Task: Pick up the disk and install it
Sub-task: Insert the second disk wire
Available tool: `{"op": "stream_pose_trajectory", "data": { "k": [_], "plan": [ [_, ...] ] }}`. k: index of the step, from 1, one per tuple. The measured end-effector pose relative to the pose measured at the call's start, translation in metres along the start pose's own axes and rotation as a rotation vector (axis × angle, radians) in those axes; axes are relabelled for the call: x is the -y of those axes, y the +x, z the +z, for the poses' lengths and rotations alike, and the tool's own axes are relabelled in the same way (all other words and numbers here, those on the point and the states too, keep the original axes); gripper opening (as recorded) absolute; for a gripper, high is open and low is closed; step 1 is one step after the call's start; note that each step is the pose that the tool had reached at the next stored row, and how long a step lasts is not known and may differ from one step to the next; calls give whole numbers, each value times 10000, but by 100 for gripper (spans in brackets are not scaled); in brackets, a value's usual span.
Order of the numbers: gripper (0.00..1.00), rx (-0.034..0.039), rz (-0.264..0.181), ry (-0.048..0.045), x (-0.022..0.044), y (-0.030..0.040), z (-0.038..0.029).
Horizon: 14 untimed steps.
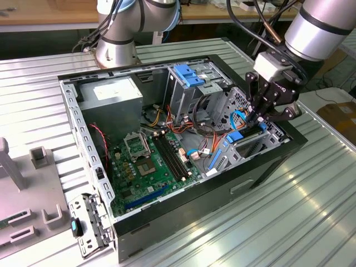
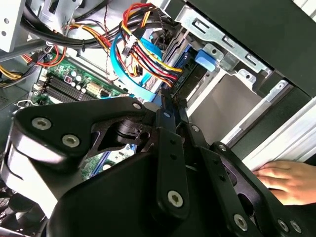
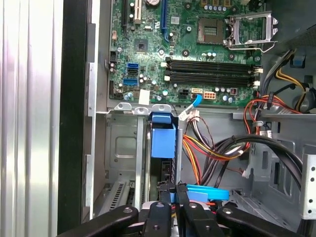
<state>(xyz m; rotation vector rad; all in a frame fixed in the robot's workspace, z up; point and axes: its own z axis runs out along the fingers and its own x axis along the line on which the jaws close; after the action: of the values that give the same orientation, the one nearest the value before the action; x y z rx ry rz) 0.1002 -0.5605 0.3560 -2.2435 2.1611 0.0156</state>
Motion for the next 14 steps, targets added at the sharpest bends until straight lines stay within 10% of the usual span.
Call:
{"op": "stream_pose_trajectory", "data": {
  "k": [14],
  "plan": [
    [16, 4, 42, 107, -19, 4, 47]
  ]
}}
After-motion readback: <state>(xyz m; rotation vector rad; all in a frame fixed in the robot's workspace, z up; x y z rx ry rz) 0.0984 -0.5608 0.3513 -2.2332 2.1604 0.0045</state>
